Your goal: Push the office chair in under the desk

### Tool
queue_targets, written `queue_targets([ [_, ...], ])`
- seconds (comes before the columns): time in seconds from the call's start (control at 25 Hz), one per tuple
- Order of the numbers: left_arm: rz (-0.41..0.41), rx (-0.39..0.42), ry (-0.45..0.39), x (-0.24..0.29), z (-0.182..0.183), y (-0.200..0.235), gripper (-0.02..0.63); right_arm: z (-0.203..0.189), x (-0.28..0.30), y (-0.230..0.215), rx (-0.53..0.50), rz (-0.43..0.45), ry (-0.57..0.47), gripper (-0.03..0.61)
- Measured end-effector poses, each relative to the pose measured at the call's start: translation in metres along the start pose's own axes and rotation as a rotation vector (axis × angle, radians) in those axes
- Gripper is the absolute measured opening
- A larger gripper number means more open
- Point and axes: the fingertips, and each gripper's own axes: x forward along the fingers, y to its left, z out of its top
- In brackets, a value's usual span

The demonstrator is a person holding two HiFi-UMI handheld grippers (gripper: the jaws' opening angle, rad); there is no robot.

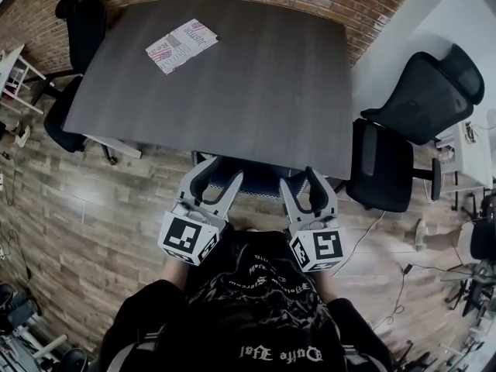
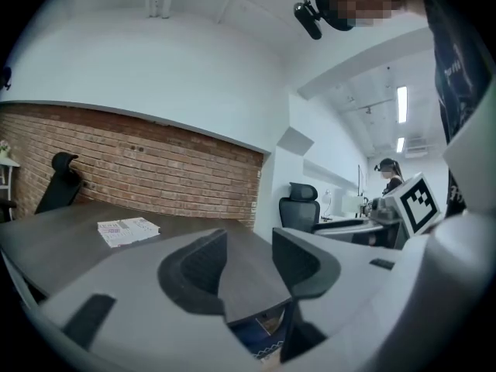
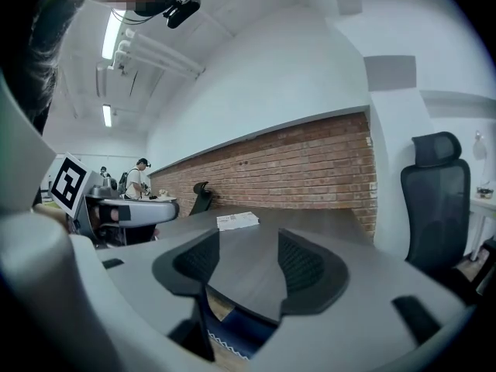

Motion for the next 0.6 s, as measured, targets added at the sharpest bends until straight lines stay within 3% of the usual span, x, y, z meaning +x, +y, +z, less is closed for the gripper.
queue_targets([
  [0.32,0.006,0.050,-0.007,0.002,0.000,-0.005,0.042,0.004,0.000,-0.005,-0.029,-0.025,-0.008,0.078],
  [0.6,-0.013,0.048,-0.018,0.004,0.004,-0.013,0.009,0.007,-0.002,-0.008,-0.060,-0.030,-0.011,0.018],
])
